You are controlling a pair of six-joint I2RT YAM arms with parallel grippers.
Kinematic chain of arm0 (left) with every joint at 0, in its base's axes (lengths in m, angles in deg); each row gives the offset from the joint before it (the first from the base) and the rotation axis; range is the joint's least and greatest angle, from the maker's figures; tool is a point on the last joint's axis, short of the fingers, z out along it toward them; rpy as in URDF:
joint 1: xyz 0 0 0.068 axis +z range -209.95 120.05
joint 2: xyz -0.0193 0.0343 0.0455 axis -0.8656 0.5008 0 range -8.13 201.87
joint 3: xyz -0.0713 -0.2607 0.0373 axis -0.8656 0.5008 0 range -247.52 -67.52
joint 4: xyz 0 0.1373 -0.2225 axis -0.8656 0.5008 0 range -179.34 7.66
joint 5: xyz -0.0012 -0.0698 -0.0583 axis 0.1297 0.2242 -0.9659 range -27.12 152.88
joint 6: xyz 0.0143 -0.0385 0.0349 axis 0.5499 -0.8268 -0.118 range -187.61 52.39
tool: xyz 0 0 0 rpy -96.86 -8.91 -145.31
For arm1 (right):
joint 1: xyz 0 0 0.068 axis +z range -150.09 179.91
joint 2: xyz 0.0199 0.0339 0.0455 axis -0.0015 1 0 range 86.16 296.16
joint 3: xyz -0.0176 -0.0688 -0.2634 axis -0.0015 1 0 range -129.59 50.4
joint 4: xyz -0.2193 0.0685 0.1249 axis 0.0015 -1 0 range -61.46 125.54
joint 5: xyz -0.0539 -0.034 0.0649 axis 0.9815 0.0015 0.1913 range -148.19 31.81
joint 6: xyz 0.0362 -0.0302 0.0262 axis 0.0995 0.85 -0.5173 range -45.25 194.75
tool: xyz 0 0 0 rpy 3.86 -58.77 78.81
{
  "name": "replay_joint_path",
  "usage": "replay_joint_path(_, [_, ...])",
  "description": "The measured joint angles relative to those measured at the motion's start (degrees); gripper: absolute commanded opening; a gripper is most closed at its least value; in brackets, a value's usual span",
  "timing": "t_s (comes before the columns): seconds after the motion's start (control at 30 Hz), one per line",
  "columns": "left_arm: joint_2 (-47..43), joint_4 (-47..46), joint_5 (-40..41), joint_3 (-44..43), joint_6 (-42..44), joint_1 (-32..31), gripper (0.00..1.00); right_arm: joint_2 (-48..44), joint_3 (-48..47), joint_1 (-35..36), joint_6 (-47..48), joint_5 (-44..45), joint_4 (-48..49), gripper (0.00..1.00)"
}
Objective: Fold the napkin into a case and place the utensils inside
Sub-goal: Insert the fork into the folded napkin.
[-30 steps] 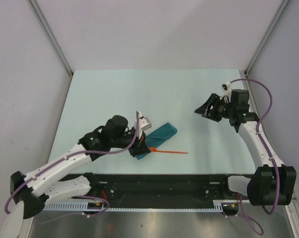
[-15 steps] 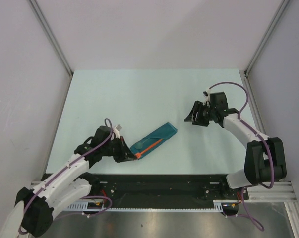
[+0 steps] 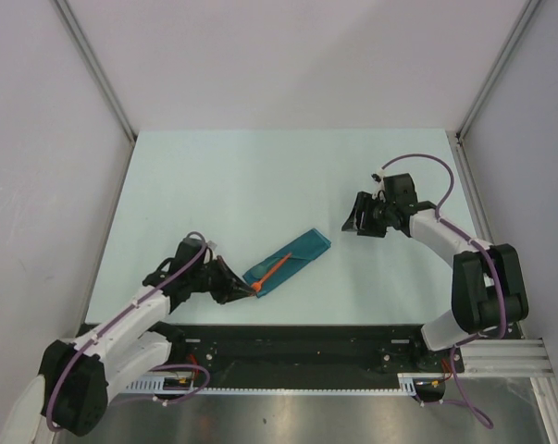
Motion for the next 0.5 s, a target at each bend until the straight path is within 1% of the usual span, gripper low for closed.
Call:
replay_joint_path(0.17, [2.62, -1.4, -1.11, 0.0, -0.94, 0.09, 0.0, 0.59, 0.0, -0.02, 0.96, 0.57, 0.09, 0.59])
replay_joint_path(0.5, [1.36, -4.39, -2.58, 1.68, -1.95, 0.17, 0.0, 0.9, 0.02, -0.02, 1.66, 1.11, 0.13, 0.59])
